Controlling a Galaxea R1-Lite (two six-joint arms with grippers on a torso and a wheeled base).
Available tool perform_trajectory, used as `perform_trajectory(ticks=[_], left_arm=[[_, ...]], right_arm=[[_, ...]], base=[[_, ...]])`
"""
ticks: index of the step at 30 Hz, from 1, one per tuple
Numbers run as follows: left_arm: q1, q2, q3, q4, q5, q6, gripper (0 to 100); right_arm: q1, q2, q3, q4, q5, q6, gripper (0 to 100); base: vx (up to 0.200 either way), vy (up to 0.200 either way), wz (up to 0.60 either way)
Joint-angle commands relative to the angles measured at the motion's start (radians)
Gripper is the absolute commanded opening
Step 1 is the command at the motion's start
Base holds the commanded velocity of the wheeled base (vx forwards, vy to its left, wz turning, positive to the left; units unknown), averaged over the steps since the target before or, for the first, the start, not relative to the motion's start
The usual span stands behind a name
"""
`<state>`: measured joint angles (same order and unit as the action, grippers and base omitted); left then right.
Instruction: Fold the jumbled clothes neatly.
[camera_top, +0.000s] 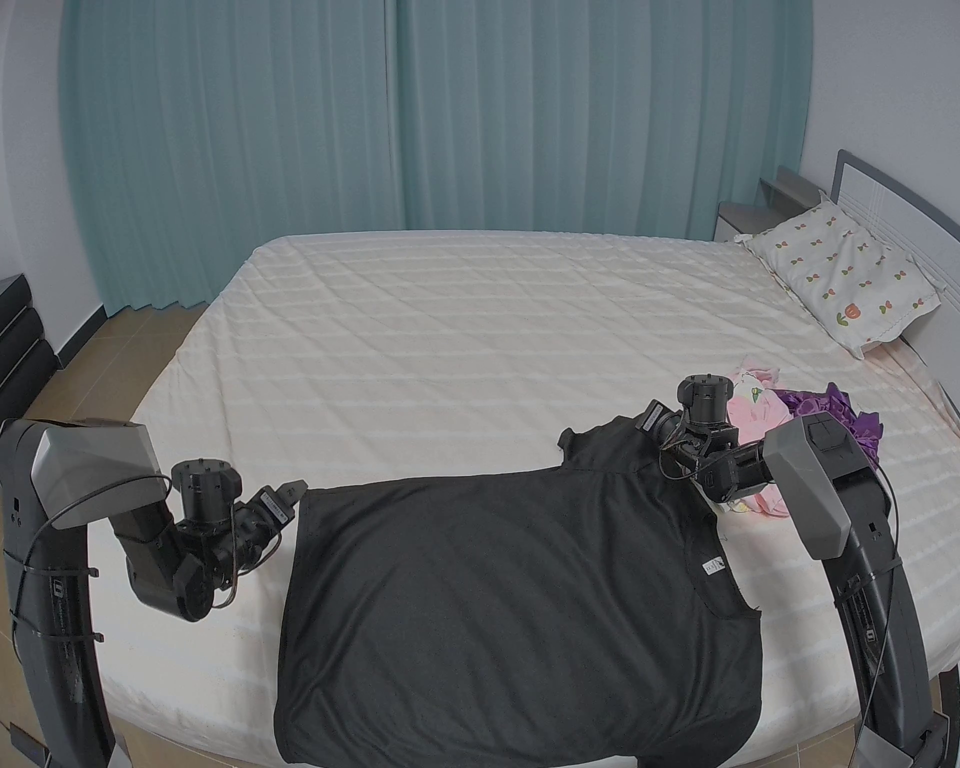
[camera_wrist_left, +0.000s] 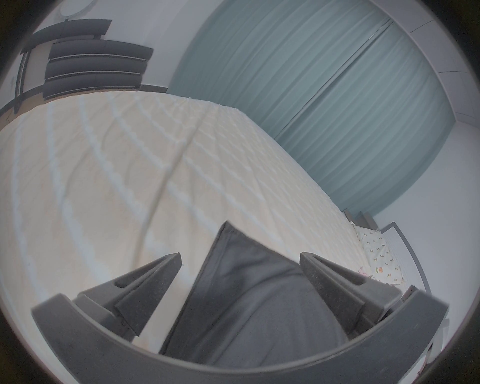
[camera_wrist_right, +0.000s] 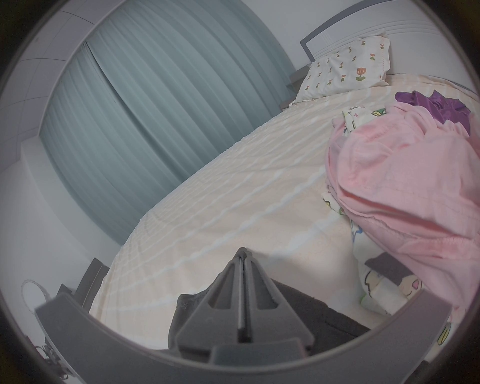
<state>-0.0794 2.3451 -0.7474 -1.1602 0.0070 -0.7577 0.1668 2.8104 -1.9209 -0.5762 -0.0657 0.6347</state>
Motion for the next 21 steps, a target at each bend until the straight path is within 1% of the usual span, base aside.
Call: perform_trajectory(ticks=[1,2,3,4,8,12,19,21], left_arm=[[-0.008,0.083,-0.216,0.151,0.001,0.012,100],[-0.008,0.083,-0.216,0.151,0.001,0.012,100],[-0.010,0.115,-0.262,0.178,0.002,0.018,100],[-0.010,0.115,-0.262,0.178,0.002,0.018,100],[-0.008,0.172,-0.313,0.186,0.004,0.098,100],[-0.010,0.200,-0.340,0.188,0.024,0.133,100],[-0.014,0.237,-0.394,0.203,0.028,0.146,100],[-0.023,0.253,-0.426,0.240,0.028,0.146,100]], right_arm=[[0.000,-0.035,0.071,-0.034,0.000,-0.001,0],[0.000,-0.035,0.071,-0.034,0.000,-0.001,0],[0.000,-0.037,0.088,-0.047,0.000,-0.003,0],[0.000,-0.037,0.088,-0.047,0.000,-0.003,0],[0.000,-0.037,0.097,-0.050,0.000,-0.003,0],[0.000,-0.035,0.097,-0.050,0.000,-0.003,0],[0.000,-0.034,0.097,-0.050,0.000,-0.003,0],[-0.001,-0.032,0.097,-0.050,0.000,-0.003,0]], base=[[0.000,0.000,0.00],[0.000,0.000,0.00],[0.000,0.000,0.00],[0.000,0.000,0.00],[0.000,0.000,0.00],[0.000,0.000,0.00],[0.000,0.000,0.00],[0.000,0.000,0.00]])
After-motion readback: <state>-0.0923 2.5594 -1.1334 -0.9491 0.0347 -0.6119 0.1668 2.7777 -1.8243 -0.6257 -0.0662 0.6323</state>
